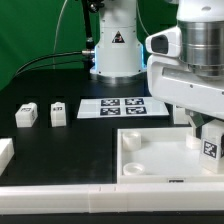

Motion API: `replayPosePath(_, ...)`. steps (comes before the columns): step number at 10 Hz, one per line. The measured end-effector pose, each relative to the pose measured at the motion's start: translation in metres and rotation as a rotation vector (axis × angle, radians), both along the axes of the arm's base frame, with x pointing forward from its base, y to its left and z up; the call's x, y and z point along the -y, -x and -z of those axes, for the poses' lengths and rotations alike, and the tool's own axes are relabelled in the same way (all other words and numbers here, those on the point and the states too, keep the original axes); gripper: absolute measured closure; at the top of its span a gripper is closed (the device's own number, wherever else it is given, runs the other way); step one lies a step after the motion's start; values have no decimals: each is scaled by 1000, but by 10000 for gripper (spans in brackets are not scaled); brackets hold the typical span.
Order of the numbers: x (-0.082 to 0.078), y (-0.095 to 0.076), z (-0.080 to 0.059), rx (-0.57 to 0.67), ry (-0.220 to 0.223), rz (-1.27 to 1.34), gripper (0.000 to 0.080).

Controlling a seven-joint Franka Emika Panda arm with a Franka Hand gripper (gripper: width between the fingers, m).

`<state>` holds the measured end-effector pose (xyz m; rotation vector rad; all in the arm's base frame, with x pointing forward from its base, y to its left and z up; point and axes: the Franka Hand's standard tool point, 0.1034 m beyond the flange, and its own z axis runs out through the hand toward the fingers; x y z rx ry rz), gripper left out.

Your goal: Assemble one leg

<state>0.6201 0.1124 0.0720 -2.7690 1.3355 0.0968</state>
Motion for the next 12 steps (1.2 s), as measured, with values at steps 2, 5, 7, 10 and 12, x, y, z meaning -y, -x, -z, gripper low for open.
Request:
replayPosePath(2, 2, 0, 0, -17, -10, 176, 506)
replayPosePath(5, 1, 0, 1, -19, -9, 193, 428)
replayPosePath(7, 1, 0, 1, -17, -10, 162, 180)
replayPosePath(10, 0, 0, 1, -12, -11, 102, 159)
replayPosePath(12, -2, 1, 2, 8, -17, -135, 151)
